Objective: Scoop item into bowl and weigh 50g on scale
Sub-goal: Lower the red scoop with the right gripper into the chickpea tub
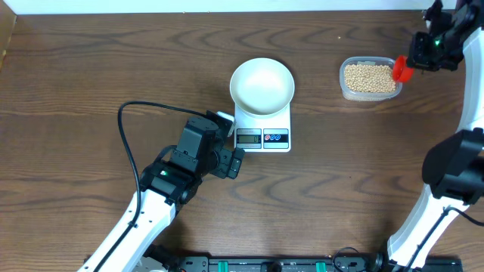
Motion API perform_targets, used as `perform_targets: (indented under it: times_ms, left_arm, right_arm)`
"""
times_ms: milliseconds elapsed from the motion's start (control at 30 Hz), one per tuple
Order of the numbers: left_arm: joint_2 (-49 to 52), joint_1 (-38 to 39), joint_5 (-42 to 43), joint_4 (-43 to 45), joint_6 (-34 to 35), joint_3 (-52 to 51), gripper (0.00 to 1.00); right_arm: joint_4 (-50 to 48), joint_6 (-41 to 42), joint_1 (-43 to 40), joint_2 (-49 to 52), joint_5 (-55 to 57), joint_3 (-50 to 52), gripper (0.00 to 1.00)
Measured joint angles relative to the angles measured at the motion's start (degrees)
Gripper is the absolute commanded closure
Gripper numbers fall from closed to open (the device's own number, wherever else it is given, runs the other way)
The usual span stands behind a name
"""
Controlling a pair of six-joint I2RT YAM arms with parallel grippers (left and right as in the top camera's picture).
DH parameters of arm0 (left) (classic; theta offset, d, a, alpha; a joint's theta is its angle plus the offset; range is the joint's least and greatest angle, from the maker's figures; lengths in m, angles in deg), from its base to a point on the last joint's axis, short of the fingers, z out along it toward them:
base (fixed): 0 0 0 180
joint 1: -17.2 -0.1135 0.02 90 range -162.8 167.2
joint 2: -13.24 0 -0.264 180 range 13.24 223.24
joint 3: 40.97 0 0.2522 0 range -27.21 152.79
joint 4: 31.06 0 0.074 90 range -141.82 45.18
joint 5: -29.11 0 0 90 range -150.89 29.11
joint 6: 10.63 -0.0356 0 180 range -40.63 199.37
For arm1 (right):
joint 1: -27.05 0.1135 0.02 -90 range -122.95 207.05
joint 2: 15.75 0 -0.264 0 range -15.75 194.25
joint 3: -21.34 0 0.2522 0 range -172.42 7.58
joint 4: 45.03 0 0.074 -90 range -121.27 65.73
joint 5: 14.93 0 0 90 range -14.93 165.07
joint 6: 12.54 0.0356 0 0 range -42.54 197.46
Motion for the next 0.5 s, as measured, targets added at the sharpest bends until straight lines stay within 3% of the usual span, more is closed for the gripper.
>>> perform_targets:
  times_ms: [500]
  left_arm:
    - [0.0, 0.0, 0.0, 0.0, 0.0, 0.0, 0.07]
  right_arm:
    - [-0.8, -1.9, 1.9, 6.6, 0.5, -0.3, 0.99]
